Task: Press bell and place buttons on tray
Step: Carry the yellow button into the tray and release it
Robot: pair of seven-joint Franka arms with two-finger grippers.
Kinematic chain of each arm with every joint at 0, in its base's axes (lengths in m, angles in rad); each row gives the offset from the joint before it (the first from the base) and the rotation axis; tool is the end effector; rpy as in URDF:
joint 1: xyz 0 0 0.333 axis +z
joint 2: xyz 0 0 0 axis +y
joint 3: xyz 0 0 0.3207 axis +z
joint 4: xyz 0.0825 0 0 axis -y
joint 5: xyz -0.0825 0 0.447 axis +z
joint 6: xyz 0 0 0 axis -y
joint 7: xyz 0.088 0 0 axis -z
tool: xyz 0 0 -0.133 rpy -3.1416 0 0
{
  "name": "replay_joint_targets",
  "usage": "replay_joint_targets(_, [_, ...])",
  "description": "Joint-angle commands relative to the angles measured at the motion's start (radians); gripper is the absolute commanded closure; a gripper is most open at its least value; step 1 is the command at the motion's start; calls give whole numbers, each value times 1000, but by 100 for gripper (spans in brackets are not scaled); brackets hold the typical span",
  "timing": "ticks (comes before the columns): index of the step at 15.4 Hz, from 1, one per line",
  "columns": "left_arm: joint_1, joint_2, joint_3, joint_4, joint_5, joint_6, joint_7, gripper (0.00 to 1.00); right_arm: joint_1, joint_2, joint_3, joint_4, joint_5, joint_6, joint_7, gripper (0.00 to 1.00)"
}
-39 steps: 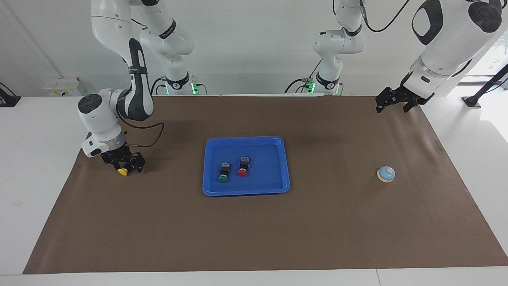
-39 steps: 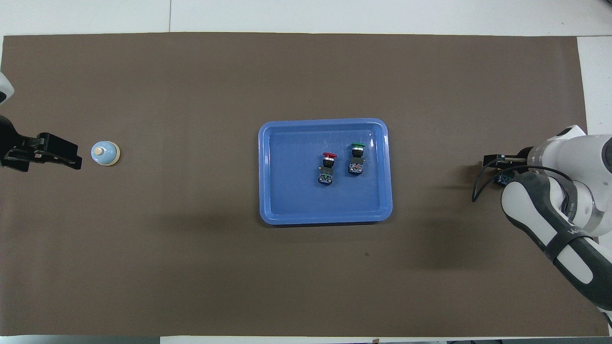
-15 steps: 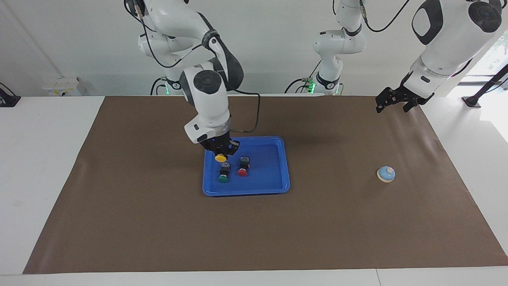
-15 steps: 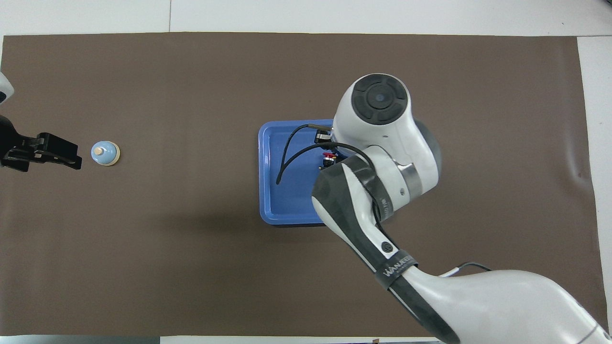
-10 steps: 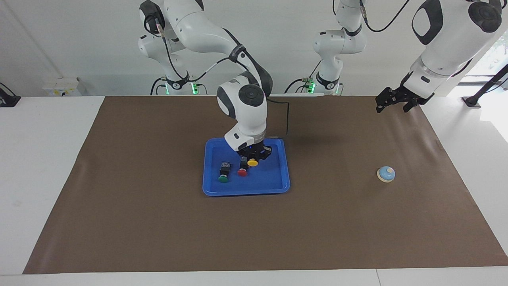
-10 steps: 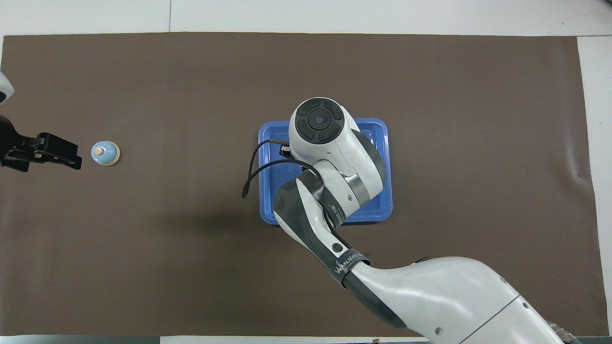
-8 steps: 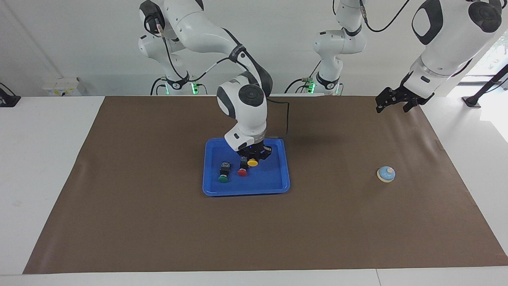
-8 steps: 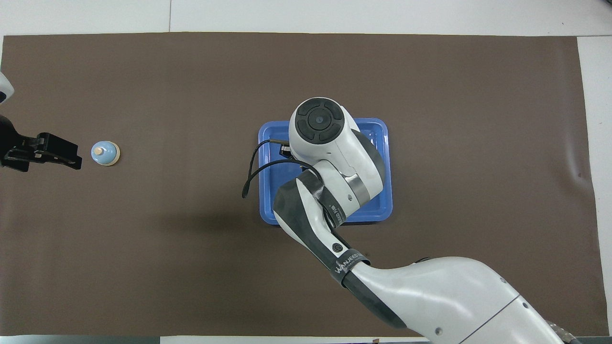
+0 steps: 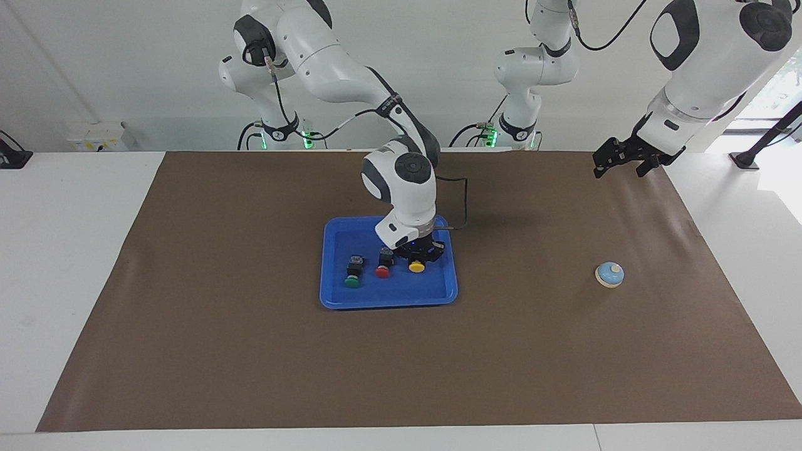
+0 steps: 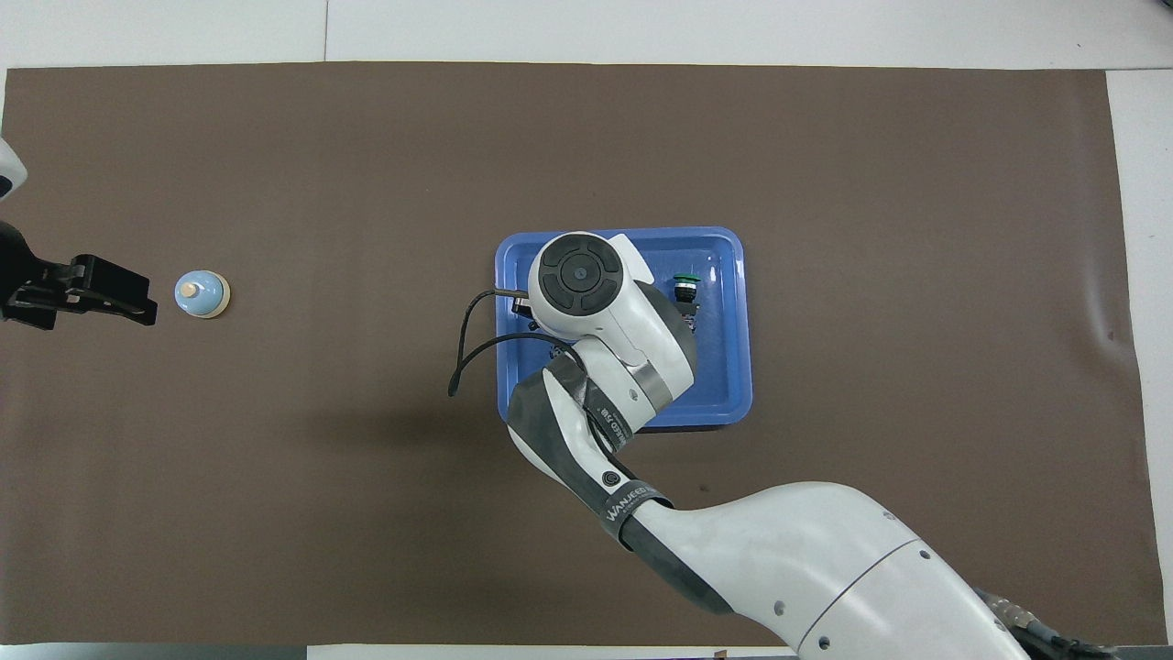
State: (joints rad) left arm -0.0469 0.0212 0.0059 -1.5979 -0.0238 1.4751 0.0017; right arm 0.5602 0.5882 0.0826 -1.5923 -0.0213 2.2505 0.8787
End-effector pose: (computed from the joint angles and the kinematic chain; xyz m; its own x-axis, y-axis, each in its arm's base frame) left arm 0.6071 -0.0283 0.5685 0.9887 -0.0445 -0.1434 -0.0415 -0.9989 0.0239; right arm 0.6107 0.4483 0.2404 0.9712 -0.2371 0.0241 -0.2348 -0.9693 -0.0734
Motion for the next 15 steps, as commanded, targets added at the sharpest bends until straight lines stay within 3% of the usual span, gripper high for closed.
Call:
replay_joint_targets(1, [-4,-7,5,7,-2,-16,-8,0,-2,-16,0,-22,3,14,52,0])
replay_joint_targets(5, [-4,-7,5,7,-2,-18,-8,0,-23,-51,2,3,9,-63,148,0])
replay_joint_targets(8, [-4,-7,5,7,-2,-18,-8,0,-135,-148,0,0,72,-175,108,0])
replay_joint_targets(15, [-4,-7,5,7,-2,-18,-8,0,-405,-324,-3,-12,89,-494,-509,0])
